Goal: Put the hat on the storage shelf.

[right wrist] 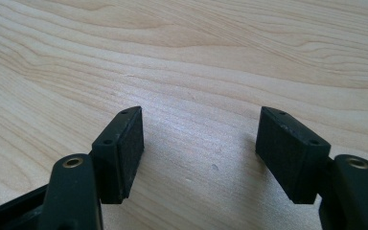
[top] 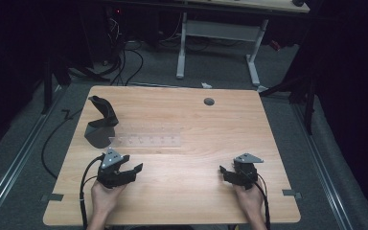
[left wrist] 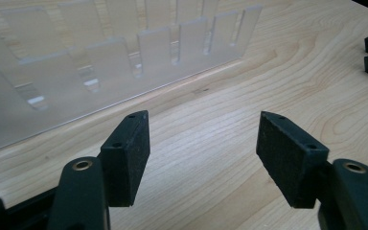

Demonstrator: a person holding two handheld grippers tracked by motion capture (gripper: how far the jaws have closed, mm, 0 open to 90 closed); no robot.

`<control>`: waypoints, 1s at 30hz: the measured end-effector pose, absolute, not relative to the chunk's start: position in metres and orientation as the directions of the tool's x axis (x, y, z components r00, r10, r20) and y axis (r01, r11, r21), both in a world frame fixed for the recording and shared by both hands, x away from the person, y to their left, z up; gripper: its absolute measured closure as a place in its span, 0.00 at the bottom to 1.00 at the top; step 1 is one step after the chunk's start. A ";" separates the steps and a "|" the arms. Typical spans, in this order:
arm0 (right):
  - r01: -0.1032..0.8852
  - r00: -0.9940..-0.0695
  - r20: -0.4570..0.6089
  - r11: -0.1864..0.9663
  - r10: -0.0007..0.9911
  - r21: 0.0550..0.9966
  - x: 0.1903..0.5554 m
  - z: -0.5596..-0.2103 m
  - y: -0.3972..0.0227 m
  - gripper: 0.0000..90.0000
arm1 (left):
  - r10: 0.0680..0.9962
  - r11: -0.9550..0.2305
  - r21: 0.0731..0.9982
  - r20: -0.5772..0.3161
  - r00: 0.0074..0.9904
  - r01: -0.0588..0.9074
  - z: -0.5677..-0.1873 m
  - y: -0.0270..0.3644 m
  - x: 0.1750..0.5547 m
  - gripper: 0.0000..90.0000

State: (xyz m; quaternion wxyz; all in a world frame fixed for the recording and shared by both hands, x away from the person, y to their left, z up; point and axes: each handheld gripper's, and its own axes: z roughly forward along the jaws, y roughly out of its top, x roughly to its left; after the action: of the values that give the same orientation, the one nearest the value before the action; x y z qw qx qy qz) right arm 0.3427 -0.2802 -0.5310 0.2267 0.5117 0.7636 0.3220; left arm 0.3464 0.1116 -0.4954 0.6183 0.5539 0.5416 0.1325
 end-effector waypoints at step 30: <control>0.635 -0.374 -0.018 0.270 0.927 0.724 0.342 -0.531 -0.280 0.38 | 0.794 0.245 0.859 -0.444 0.415 0.450 -0.523 0.069 0.349 0.42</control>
State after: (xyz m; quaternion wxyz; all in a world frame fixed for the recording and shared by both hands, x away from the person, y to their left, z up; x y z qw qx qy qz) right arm 0.3421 -0.2800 -0.5310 0.2270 0.5114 0.7638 0.3219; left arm 0.3494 0.0686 -0.5231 0.5928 0.5969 0.5208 0.1450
